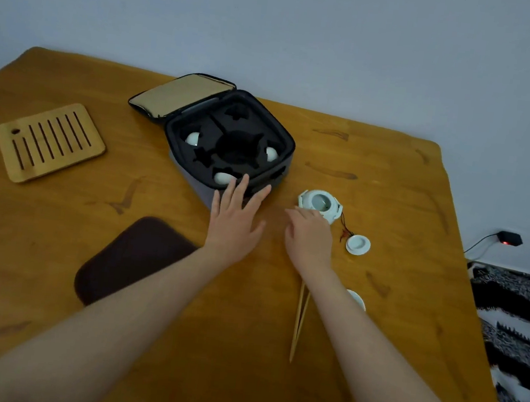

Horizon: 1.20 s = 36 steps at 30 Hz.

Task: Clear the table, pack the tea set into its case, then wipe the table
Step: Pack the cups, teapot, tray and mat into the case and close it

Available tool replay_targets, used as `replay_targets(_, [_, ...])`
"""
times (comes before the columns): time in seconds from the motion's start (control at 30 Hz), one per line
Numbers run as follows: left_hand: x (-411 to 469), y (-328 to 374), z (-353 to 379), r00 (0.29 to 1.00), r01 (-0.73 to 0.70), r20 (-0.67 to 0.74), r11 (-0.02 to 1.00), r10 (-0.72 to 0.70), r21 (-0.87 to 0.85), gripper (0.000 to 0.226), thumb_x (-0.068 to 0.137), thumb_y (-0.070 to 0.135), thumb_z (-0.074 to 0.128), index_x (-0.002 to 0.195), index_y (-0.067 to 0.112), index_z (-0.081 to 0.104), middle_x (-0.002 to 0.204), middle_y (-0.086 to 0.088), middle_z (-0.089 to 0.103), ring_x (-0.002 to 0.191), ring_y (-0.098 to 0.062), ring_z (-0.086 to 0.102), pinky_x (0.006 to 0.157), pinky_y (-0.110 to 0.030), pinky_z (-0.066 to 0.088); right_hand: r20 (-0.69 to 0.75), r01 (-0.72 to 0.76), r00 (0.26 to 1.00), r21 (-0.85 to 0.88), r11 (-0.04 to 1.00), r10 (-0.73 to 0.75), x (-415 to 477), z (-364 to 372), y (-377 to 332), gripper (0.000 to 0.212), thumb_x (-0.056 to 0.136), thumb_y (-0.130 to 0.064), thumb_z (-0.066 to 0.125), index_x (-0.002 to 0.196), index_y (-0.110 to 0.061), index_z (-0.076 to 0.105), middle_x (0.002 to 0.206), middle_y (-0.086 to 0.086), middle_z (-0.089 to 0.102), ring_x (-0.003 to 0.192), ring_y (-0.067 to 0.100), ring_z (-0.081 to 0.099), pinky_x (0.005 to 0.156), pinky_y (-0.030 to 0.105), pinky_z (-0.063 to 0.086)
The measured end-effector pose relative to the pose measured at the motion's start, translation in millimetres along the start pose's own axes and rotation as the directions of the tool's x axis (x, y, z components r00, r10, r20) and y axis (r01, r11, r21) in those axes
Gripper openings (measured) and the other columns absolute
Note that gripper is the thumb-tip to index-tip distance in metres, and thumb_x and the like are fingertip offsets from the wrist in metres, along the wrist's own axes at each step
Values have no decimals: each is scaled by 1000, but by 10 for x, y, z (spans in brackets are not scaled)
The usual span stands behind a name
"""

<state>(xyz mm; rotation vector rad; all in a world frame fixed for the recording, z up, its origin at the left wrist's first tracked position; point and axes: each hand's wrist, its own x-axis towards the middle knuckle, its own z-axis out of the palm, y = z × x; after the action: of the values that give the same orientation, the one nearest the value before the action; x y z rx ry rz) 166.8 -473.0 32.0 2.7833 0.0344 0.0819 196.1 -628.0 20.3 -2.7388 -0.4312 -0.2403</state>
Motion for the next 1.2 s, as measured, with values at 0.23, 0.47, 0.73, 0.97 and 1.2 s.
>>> replay_targets(0.23, [-488, 229, 72, 983, 75, 170, 997, -73, -7, 74, 95, 34, 50, 151, 44, 2, 162, -4, -10, 148, -25, -11, 119, -51, 0, 76, -168, 982, -87, 982, 174, -570, -119, 5, 38, 89, -13, 57, 127, -14, 62, 128, 6, 62, 116, 29, 54, 91, 42, 41])
replay_targets(0.47, [-792, 221, -26, 969, 74, 236, 997, -71, -4, 74, 96, 39, 48, 151, 44, -1, 161, -5, -15, 148, -26, -12, 119, -51, -1, 285, -440, 813, -270, 857, 507, -978, -294, 252, 46, 91, -26, 51, 137, -25, 46, 145, 4, 42, 133, 26, 36, 104, 41, 32])
replay_targets(0.73, [-900, 89, -204, 954, 127, 278, 991, -109, -49, 74, 96, 34, 51, 153, 38, 4, 161, -5, -16, 148, -27, -9, 120, -48, 0, 406, -575, 679, -225, 787, 612, -1110, -356, 411, 48, 90, -23, 60, 136, -23, 45, 137, 10, 43, 129, 30, 39, 94, 39, 46])
replay_targets(0.97, [-726, -26, -305, 984, 96, 158, 994, -86, -57, 71, 95, 29, 53, 153, 34, 12, 162, -6, -9, 149, -25, -4, 120, -45, 1, 305, -519, 775, -193, 833, 553, -922, -370, 391, 52, 83, -37, 71, 123, -12, 48, 123, 7, 55, 112, 26, 53, 89, 33, 46])
replay_targets(1.2, [46, -190, -599, 995, 103, -6, 992, -104, -76, 58, 94, 31, 50, 147, 34, 28, 160, -1, 14, 148, -21, 4, 119, -44, 6, 70, -406, 914, 116, 907, 400, -261, -549, 157, 64, 78, -41, 77, 124, -9, 47, 114, 7, 51, 98, 28, 56, 75, 35, 46])
